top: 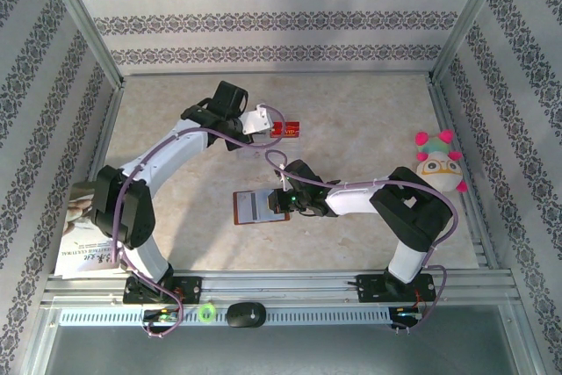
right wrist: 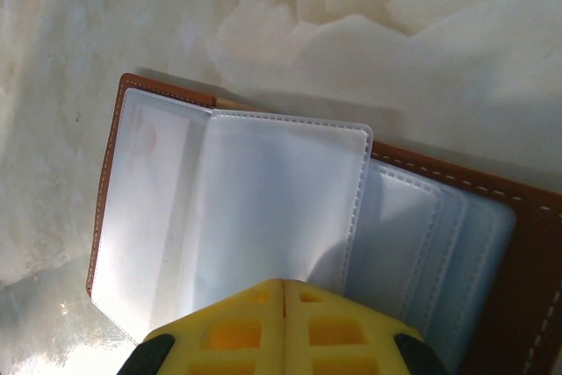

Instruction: Take the credit cards out of the card holder

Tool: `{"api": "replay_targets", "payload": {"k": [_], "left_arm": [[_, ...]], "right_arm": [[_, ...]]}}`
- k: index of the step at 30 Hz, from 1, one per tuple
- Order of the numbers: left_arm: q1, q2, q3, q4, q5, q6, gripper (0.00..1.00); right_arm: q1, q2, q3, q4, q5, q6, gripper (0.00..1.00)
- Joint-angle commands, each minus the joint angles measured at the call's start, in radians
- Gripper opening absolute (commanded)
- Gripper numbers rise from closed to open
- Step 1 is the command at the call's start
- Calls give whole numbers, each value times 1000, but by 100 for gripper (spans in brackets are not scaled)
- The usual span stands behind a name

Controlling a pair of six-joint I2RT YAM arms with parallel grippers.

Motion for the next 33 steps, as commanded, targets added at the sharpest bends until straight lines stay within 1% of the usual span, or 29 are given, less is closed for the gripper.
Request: {"api": "replay_targets", "payload": {"k": [1, 8, 16, 22, 24, 29, 33], "left_arm": [[24, 19, 55, 61, 38, 113, 0], [32, 68, 79, 98, 60, 169, 0], [34, 118, 98, 121, 85, 175, 0], [34, 146, 104, 136, 71, 184, 0], [35, 147, 108, 139, 76, 170, 0], [34, 152, 120, 133, 77, 171, 0], [36, 149, 120, 134, 72, 172, 0]], "right_arm": [[-9, 67, -36, -94, 37, 14, 1], [-14, 67, -39, -102, 47, 21, 1], [-31, 62, -65, -75, 42, 35, 1], [-32, 56, -74, -62, 38, 36, 1], [-32, 39, -97, -16, 30, 33, 4], [-34, -36, -166, 121, 14, 13, 19], [-52, -105, -243, 288, -26, 12, 26]]}}
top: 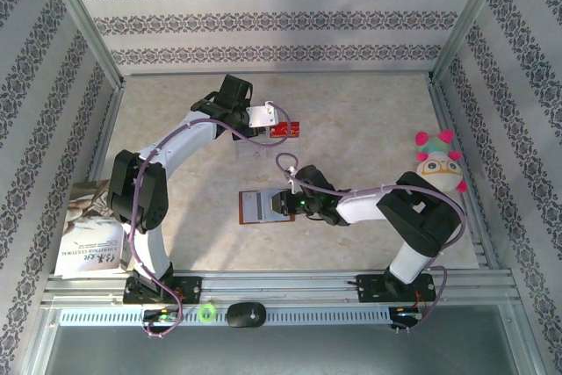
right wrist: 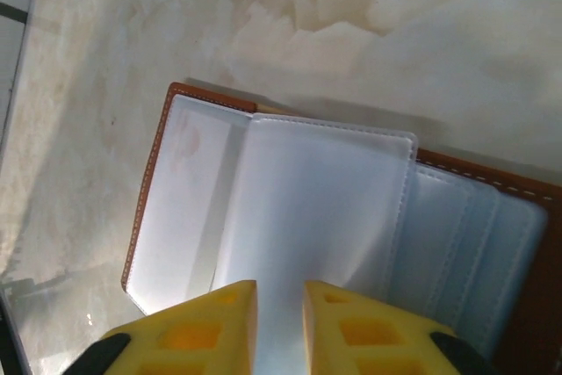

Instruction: Take the credit cards out of the card holder

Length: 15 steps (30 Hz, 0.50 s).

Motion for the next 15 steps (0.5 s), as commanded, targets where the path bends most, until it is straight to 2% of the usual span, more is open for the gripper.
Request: {"api": "replay_targets", "payload": {"k": [1, 10, 15], "left_arm": [[12, 12, 29, 29, 22, 13, 0], [15, 16, 23, 22, 22, 23, 0], [14, 25, 18, 14, 9, 40, 0]], "right_arm": [[-26, -44, -84, 89, -14, -9, 27], [-86, -188, -163, 146, -41, -18, 30], [-112, -262, -174, 102, -32, -28, 31]]}}
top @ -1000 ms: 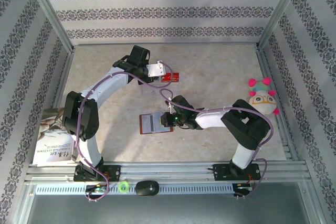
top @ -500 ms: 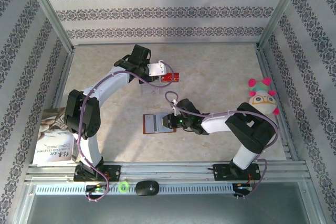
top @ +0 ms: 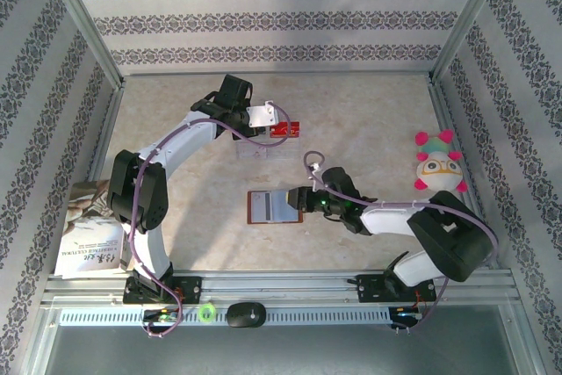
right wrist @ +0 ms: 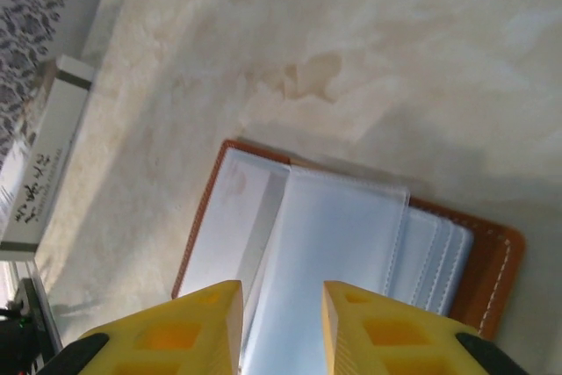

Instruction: Take the credit cards out of the card holder

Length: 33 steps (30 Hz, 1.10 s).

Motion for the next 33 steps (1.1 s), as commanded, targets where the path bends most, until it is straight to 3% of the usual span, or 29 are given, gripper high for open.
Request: {"api": "replay_targets", "payload": {"k": [1, 33], "left_arm": [[13, 28, 19, 10, 3, 36, 0], [17, 51, -40, -2, -46, 81, 0]], "right_arm": [[-13, -42, -12, 9, -6, -21, 31], [-82, -95, -29, -28, -12, -15, 31]]}}
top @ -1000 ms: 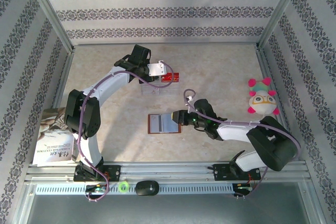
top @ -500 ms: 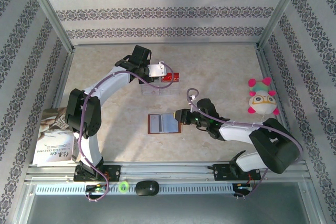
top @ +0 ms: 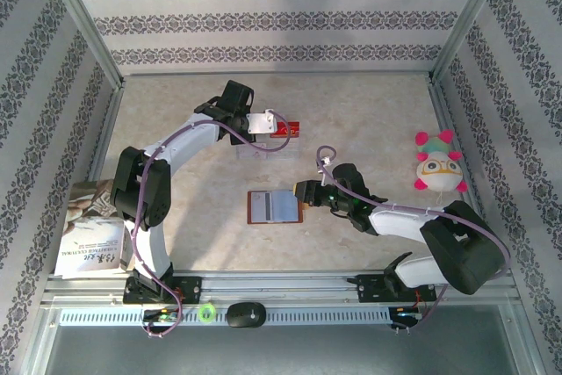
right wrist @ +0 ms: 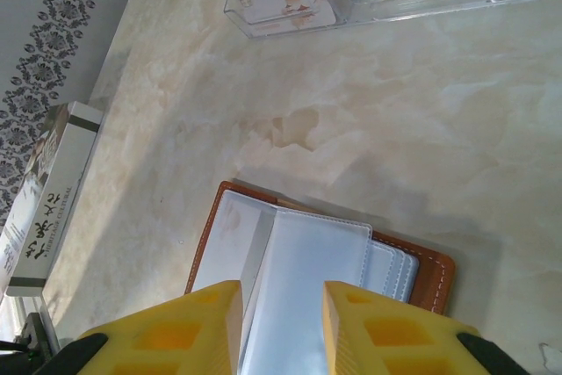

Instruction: Take the credit cards out of the card holder

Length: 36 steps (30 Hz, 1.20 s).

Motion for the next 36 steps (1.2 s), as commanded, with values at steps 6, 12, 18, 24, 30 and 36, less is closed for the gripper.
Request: {"api": "replay_targets", "payload": {"k": [6, 12, 18, 24, 30, 36], "left_arm": [[14, 20, -29, 69, -31, 17, 7], [16, -9, -58, 209, -71, -35, 33], [15, -77, -60, 334, -100, -96, 35], [15, -205, -79, 512, -162, -264, 48], [14, -389, -116, 505, -226, -647, 57], [15, -639, -318, 441, -166, -1088, 55]], "right_arm": [[-14, -20, -12, -7, -18, -17, 31], [-15, -8, -7, -8, -24, -19, 31], [-15, 2, -1, -12, -34, -19, 32], [23, 37, 53, -71, -39, -43, 32], [130, 93, 156, -215, 40, -104, 32], [192, 159, 278, -323, 57, -149, 30]]}}
